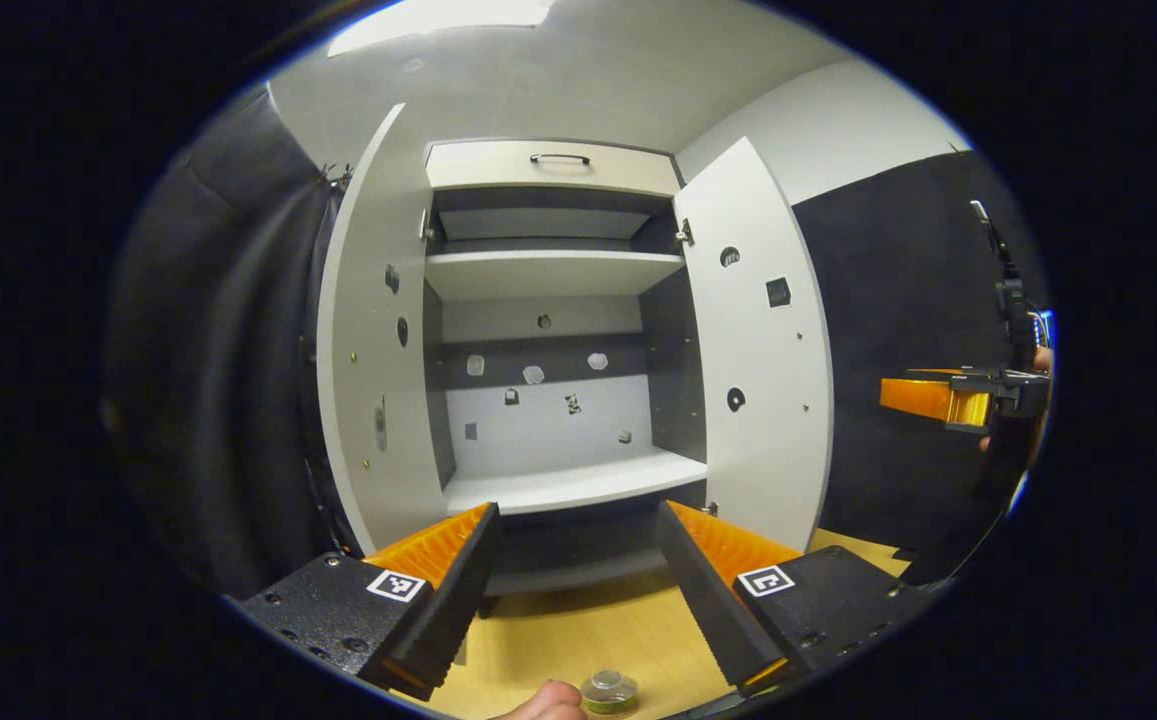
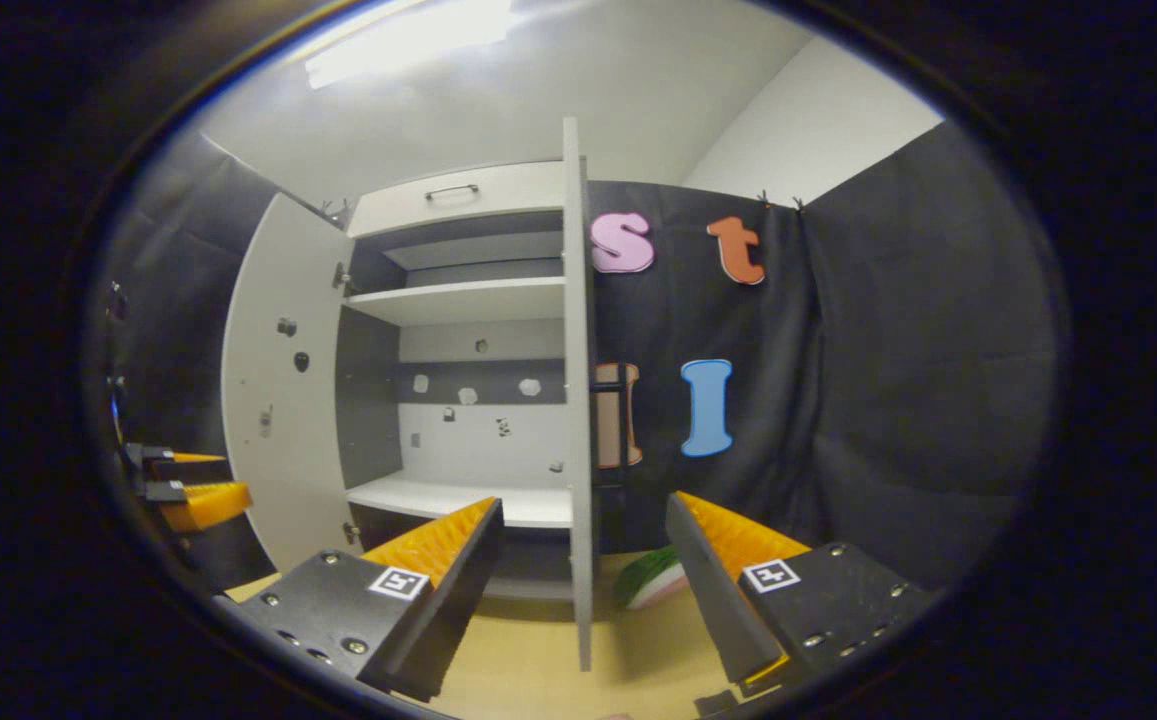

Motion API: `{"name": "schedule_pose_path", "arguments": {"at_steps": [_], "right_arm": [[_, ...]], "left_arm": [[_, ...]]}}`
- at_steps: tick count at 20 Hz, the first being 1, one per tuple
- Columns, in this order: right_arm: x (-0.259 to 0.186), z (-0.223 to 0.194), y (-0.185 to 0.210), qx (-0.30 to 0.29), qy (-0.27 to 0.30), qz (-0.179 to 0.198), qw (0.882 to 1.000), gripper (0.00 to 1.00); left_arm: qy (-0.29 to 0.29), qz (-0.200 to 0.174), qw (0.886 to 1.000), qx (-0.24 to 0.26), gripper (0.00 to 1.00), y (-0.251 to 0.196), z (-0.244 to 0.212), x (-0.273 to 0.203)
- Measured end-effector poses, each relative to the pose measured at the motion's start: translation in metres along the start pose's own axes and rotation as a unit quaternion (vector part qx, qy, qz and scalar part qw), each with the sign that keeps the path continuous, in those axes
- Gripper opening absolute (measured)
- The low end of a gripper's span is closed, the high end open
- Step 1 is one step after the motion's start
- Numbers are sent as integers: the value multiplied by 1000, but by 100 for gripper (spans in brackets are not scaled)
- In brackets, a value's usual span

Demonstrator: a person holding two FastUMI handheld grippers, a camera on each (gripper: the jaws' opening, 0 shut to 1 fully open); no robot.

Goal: Grasp the bottle in the cabinet with the left hand and place it on the coaster, then close the right door with the right hand and the left door with the left hand.

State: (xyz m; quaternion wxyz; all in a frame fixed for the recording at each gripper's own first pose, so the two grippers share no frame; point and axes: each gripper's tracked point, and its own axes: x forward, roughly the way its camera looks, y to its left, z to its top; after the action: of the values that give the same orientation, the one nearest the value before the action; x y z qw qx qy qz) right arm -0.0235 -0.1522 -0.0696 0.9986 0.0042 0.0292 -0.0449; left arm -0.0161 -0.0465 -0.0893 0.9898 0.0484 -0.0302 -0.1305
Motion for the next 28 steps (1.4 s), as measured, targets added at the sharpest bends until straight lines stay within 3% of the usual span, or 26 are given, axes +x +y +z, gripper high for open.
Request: {"name": "schedule_pose_path", "arguments": {"at_steps": [2,4,11,17,18,19,20,21,22,28], "right_arm": [[8,7,-31,-6,0,-25,1000,94],[21,14,-55,-7,-9,-42,999,98],[101,15,-111,-17,-3,-79,997,98],[159,9,-98,-21,14,-58,998,98],[165,8,-91,-21,17,-49,998,94],[169,7,-78,-23,20,-34,999,98],[166,5,-73,-30,27,-38,998,94],[169,4,-74,-38,29,-45,998,98],[168,4,-77,-41,26,-52,997,87],[168,4,-69,-36,26,-61,997,90]], "left_arm": [[-4,11,1000,26,97,7,13,4],[-7,21,999,44,97,14,20,5],[7,39,999,20,98,27,21,9],[7,73,997,-12,98,58,50,18],[2,82,996,-20,98,65,61,20],[-4,87,996,-32,98,70,70,20],[-2,93,995,-37,98,76,77,19],[0,106,994,-37,98,86,79,15],[-2,119,992,-35,98,97,85,9],[15,139,989,-38,99,113,92,-18]]}}
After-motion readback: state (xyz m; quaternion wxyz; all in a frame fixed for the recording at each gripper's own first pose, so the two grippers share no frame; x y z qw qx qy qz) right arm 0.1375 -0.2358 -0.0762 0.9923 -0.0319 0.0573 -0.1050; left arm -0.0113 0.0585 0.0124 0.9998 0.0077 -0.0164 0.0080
